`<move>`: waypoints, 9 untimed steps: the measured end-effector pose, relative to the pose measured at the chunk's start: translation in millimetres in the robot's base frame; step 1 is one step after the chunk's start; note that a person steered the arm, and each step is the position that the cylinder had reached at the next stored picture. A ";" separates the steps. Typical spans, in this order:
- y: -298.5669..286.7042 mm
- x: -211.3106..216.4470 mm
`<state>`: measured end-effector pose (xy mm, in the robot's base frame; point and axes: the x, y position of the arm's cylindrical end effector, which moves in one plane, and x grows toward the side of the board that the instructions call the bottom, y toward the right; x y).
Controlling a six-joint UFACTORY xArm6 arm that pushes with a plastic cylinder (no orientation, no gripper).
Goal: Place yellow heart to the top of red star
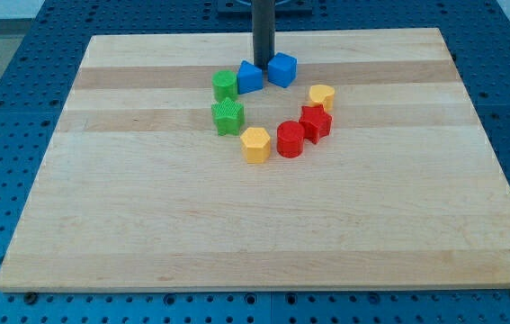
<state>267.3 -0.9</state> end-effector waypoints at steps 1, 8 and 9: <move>1.6 1.2; 104.1 6.7; 105.6 31.5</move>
<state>298.8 104.7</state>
